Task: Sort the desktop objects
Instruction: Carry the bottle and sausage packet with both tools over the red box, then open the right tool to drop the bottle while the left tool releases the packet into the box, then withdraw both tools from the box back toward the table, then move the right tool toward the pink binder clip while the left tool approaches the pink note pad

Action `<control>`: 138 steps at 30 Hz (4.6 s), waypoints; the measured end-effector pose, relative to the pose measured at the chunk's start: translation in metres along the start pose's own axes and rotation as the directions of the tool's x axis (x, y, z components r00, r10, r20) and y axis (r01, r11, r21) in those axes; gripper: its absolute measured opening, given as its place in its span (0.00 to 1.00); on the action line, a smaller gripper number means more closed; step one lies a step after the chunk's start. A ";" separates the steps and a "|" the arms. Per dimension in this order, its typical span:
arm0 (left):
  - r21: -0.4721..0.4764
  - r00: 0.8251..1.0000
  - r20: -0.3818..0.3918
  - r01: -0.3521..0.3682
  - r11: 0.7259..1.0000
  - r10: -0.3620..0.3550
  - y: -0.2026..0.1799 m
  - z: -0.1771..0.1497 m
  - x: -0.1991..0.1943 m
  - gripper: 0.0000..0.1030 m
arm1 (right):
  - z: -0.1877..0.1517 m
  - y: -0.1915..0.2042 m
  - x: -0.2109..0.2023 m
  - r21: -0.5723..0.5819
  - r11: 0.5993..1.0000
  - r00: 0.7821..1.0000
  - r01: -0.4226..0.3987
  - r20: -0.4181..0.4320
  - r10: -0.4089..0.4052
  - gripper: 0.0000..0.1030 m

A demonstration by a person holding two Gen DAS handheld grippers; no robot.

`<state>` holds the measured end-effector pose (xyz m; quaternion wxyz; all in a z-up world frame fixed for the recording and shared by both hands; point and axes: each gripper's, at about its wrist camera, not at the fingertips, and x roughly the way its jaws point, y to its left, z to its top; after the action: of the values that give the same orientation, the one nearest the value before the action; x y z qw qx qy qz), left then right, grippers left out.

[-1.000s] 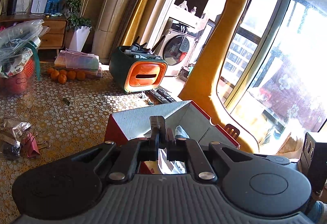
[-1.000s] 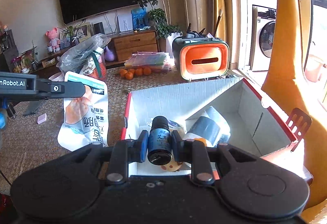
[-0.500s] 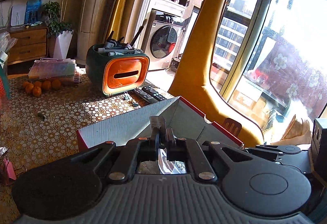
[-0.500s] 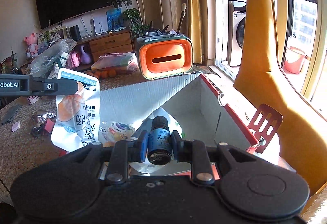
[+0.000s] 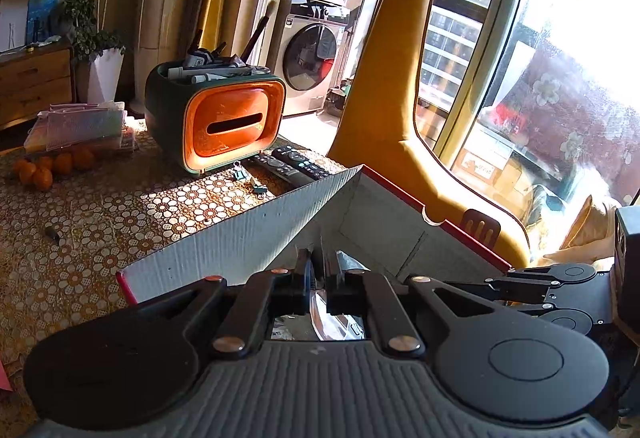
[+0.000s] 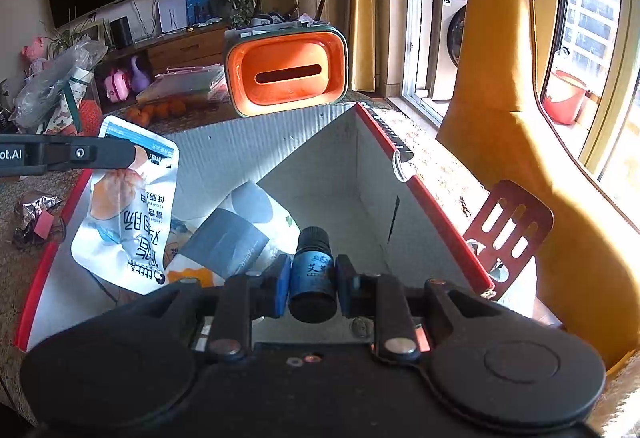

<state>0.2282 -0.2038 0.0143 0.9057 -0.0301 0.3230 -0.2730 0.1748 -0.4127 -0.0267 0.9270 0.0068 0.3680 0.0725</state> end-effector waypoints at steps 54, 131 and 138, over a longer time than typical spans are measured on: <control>0.130 0.996 -0.065 -0.046 0.990 0.055 -0.032 -0.046 -0.063 0.29 | -0.003 0.042 -0.052 -0.070 0.994 0.995 -0.086 0.046 0.089 0.64; -0.286 0.753 -0.090 -0.647 0.707 0.652 0.285 -0.150 -0.231 1.00 | 0.008 0.312 0.035 -0.265 0.933 0.967 -0.244 0.010 0.256 0.87; -0.280 0.717 -0.132 -0.689 0.668 0.685 0.309 -0.150 -0.212 1.00 | 0.007 0.326 0.074 -0.280 0.930 0.970 -0.238 -0.016 0.244 0.78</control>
<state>0.1489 0.1853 -0.0551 0.9226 -0.0456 0.3560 0.1417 0.1910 -0.0795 -0.0504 0.9061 -0.0783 0.3416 0.2369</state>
